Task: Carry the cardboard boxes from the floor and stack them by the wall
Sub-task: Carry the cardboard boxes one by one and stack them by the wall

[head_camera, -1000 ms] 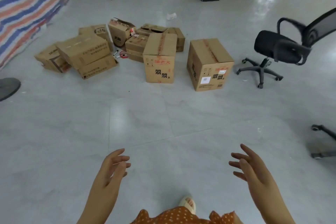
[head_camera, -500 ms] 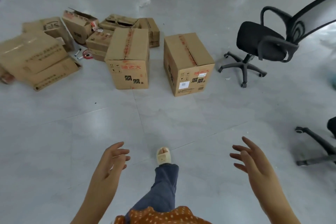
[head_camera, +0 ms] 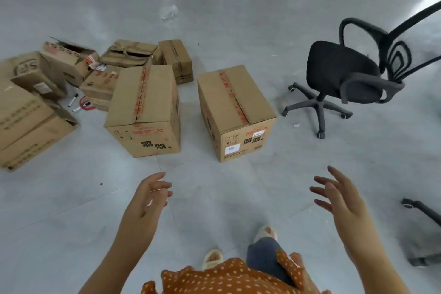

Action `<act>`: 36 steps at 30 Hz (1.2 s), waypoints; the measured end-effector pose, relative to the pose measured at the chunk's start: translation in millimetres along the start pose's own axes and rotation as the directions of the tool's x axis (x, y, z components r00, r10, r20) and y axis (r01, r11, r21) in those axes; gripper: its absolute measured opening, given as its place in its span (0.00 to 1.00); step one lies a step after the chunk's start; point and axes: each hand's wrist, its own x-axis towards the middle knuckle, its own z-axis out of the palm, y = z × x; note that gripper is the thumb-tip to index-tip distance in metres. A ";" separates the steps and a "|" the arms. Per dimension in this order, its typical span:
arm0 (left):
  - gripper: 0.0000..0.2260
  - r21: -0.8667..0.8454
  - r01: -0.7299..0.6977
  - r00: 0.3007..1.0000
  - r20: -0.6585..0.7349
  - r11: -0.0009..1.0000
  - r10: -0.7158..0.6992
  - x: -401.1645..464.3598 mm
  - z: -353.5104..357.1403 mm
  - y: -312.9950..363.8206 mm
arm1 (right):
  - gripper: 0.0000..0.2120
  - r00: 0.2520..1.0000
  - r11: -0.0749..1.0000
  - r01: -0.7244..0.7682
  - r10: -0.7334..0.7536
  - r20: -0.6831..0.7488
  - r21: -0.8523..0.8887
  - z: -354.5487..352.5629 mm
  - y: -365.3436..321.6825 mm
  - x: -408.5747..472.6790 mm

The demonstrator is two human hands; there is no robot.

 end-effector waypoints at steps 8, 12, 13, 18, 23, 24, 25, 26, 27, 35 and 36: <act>0.13 0.025 0.128 0.986 -0.108 0.991 -0.124 117.7 80.4 12.1 | 0.14 0.988 0.993 -0.080 0.091 0.128 -0.084 -1.0 12.1 190.1; 0.13 -0.014 0.196 0.959 -0.205 0.981 -0.195 186.6 136.6 28.4 | 0.15 0.955 0.981 -0.073 0.120 0.271 -0.179 -4.6 0.3 314.7; 0.12 -0.016 0.216 0.954 -0.209 0.976 -0.215 204.1 150.2 30.6 | 0.16 0.942 0.975 -0.061 0.127 0.310 -0.214 -4.0 -1.4 344.4; 0.10 -0.007 0.355 0.920 -0.173 0.935 -0.351 296.6 213.9 9.1 | 0.15 0.869 0.923 -0.056 0.233 0.437 -0.381 24.3 28.9 479.3; 0.13 -0.084 0.553 0.803 -0.211 0.829 -0.558 392.7 272.8 -82.3 | 0.13 0.820 0.849 -0.164 0.400 0.410 -0.501 86.2 128.1 580.3; 0.15 -0.118 0.590 0.765 -0.235 0.798 -0.600 411.7 284.1 -106.6 | 0.13 0.820 0.837 -0.177 0.416 0.393 -0.517 101.0 152.8 597.1; 0.17 -0.154 0.625 0.721 -0.260 0.765 -0.642 430.0 295.2 -132.0 | 0.14 0.829 0.826 -0.180 0.420 0.369 -0.535 115.6 179.0 612.4; 0.19 -0.182 0.657 0.680 -0.277 0.732 -0.679 446.8 306.5 -157.4 | 0.17 0.840 0.812 -0.181 0.421 0.341 -0.556 129.2 205.3 626.8; 0.21 -0.198 0.683 0.649 -0.278 0.703 -0.709 461.1 317.0 -182.0 | 0.20 0.847 0.800 -0.187 0.426 0.319 -0.571 142.0 230.1 638.9; 0.21 -0.202 0.645 0.734 -0.104 0.737 -0.671 499.4 358.1 -289.3 | 0.25 0.831 0.829 -0.434 0.520 0.200 -0.353 193.1 352.2 655.9; 0.20 -0.223 0.645 0.728 -0.112 0.731 -0.677 500.1 359.6 -290.3 | 0.23 0.831 0.836 -0.453 0.522 0.194 -0.309 193.3 353.6 653.6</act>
